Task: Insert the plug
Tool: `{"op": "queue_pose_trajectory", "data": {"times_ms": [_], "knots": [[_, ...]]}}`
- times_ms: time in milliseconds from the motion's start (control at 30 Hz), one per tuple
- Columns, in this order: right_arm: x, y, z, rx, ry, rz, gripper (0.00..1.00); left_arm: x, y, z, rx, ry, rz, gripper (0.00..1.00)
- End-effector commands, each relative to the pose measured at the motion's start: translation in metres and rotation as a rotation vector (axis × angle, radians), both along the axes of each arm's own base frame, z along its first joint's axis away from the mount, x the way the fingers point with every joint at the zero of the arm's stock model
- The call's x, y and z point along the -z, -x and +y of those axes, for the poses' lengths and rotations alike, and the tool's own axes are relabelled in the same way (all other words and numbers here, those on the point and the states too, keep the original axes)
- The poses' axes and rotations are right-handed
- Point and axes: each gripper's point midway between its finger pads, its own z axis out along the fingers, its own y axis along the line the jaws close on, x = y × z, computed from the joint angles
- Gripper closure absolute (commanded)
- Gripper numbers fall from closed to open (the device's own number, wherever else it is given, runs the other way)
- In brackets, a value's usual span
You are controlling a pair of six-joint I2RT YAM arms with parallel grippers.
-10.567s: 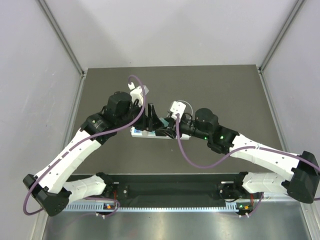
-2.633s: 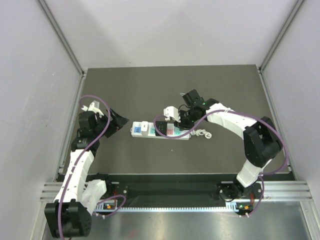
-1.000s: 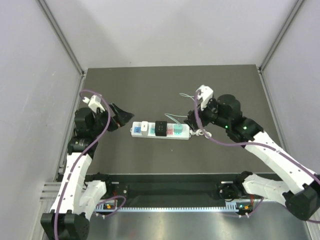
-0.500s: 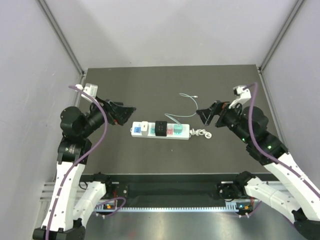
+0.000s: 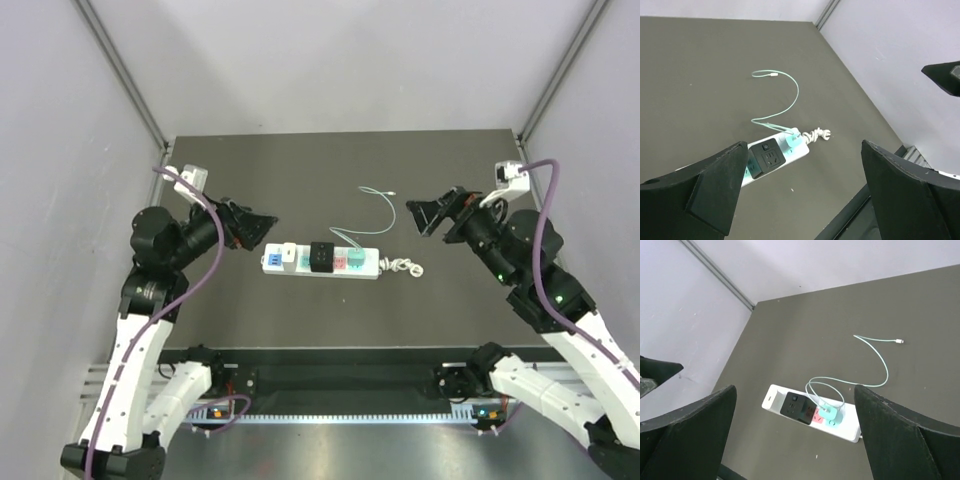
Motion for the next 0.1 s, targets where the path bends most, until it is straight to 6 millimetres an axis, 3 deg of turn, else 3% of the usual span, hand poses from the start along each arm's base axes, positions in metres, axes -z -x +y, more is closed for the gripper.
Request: {"op": "queue_pose_trajectory", "data": {"times_ms": [0,67], "knots": [[-0.0031,-0.0062,0.0014,0.014,-0.018,-0.003,0.00,0.0056,-0.0029,0.0030,-0.027,-0.020,-0.004,0.01],[-0.0055,-0.0056,0.0006,0.016,-0.022,-0.011,0.00,0.0061,-0.0033,0.0037,-0.031,-0.023,-0.007,0.01]]}}
